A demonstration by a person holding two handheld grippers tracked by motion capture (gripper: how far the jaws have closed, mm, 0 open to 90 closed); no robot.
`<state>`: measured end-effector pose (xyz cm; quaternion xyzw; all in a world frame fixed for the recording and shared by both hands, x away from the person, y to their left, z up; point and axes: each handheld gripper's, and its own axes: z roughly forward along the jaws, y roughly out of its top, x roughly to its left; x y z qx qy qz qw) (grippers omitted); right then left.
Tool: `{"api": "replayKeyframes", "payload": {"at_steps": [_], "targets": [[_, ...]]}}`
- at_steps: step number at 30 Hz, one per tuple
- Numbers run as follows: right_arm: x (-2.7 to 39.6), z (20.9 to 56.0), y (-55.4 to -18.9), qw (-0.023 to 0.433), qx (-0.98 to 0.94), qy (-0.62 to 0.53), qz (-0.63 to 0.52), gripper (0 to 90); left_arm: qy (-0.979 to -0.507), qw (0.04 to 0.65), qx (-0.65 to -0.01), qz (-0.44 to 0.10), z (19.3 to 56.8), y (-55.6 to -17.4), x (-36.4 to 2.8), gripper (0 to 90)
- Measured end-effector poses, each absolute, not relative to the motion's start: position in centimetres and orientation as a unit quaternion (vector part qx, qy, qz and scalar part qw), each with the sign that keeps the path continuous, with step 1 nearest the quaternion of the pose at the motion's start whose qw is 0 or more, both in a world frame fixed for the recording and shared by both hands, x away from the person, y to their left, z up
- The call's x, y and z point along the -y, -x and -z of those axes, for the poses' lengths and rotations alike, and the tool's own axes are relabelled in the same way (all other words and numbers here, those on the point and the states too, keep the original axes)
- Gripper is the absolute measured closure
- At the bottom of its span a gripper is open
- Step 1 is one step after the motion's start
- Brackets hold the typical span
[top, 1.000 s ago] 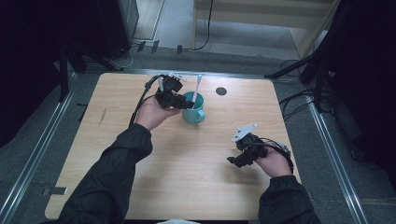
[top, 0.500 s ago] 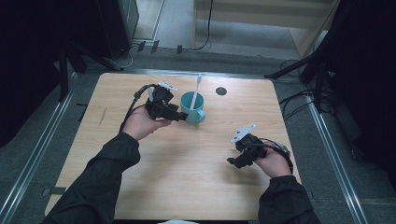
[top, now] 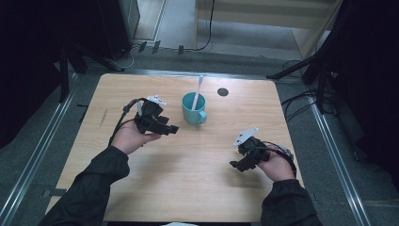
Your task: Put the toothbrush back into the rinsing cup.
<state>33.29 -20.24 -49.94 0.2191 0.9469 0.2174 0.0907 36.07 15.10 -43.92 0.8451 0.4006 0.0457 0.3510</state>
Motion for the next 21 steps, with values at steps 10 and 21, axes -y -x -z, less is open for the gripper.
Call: {"api": "replayKeyframes", "payload": {"at_steps": [10,21], "targets": [[20.5,50.0,-33.1,0.092,-0.947,-0.222,-0.215,23.2,-0.840,0.358,-0.406,-0.048,45.1,-34.6,-16.6,38.1],[20.7,49.9,-33.0,0.092,-0.947,-0.221,-0.216,22.9,-0.828,0.360,-0.426,-0.059,46.3,-33.2,-18.9,37.7]]}}
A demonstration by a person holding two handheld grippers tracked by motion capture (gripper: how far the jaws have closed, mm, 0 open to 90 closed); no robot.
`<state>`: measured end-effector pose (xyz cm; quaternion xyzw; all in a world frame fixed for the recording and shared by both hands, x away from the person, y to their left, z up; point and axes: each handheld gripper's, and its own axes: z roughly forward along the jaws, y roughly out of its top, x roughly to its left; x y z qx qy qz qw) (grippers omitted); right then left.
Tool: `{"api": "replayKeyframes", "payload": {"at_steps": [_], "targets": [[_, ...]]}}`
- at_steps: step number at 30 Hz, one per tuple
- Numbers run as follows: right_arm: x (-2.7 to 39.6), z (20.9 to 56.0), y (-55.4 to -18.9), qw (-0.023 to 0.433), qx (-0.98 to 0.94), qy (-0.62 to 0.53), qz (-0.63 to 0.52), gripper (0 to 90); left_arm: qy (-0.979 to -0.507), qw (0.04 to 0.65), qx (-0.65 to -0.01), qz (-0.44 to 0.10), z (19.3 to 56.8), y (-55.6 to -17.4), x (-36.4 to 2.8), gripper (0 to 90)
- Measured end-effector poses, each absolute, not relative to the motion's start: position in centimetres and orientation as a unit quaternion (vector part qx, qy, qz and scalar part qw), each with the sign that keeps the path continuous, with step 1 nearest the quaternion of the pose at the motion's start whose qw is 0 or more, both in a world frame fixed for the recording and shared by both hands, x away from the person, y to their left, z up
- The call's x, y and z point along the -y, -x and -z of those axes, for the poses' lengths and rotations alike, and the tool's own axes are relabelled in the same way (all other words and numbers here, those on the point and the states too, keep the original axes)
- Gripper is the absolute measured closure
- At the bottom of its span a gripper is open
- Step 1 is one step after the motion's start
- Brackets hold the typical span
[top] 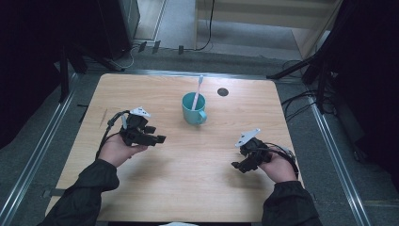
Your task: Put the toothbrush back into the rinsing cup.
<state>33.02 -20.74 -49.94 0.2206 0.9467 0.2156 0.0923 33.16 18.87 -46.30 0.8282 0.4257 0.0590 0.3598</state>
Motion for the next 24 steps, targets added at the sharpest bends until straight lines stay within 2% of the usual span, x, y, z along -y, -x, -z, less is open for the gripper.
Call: {"api": "replayKeyframes", "payload": {"at_steps": [24], "targets": [[19.7,50.1,-33.8,0.086,-0.951,-0.209,-0.210,22.0,-0.820,0.344,-0.454,-0.058,48.1,-31.7,-21.3,36.8]]}}
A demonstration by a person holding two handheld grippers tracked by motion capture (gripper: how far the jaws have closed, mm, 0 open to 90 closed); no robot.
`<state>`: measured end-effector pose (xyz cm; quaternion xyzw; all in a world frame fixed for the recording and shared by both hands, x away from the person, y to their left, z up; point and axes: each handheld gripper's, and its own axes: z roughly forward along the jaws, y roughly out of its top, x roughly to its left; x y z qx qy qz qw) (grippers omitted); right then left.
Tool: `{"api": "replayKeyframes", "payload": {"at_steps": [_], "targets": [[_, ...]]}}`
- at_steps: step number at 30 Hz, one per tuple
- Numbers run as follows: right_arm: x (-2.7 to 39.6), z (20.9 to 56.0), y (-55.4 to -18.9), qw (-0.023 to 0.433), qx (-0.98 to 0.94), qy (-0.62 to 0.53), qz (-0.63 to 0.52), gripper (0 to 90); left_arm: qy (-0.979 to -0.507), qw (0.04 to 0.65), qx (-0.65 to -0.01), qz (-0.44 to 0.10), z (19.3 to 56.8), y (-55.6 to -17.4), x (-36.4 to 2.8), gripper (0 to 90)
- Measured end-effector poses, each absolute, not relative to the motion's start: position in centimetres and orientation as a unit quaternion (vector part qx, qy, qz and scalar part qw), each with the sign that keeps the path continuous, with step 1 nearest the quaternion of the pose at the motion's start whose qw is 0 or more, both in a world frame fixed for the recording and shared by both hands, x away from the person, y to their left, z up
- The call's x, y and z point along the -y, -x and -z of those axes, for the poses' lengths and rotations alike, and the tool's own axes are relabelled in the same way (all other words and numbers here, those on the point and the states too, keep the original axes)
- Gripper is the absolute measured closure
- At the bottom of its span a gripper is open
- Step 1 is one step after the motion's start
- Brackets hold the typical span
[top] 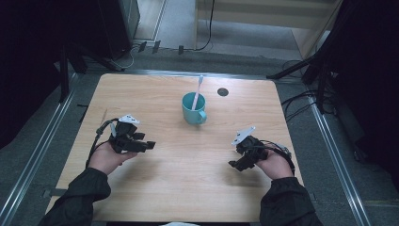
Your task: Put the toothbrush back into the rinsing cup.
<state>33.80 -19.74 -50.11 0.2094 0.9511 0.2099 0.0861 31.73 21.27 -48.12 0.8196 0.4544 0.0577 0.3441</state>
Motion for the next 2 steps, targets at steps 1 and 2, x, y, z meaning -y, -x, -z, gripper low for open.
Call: {"api": "replayKeyframes", "payload": {"at_steps": [1,2], "targets": [[19.75,50.14,-33.85,0.086,-0.951,-0.210,-0.210,22.0,-0.821,0.341,-0.454,-0.058,48.18,-31.74,-21.22,36.7],[19.79,50.18,-33.94,0.087,-0.951,-0.208,-0.210,22.0,-0.823,0.339,-0.453,-0.057,48.26,-31.75,-21.16,36.6]]}}
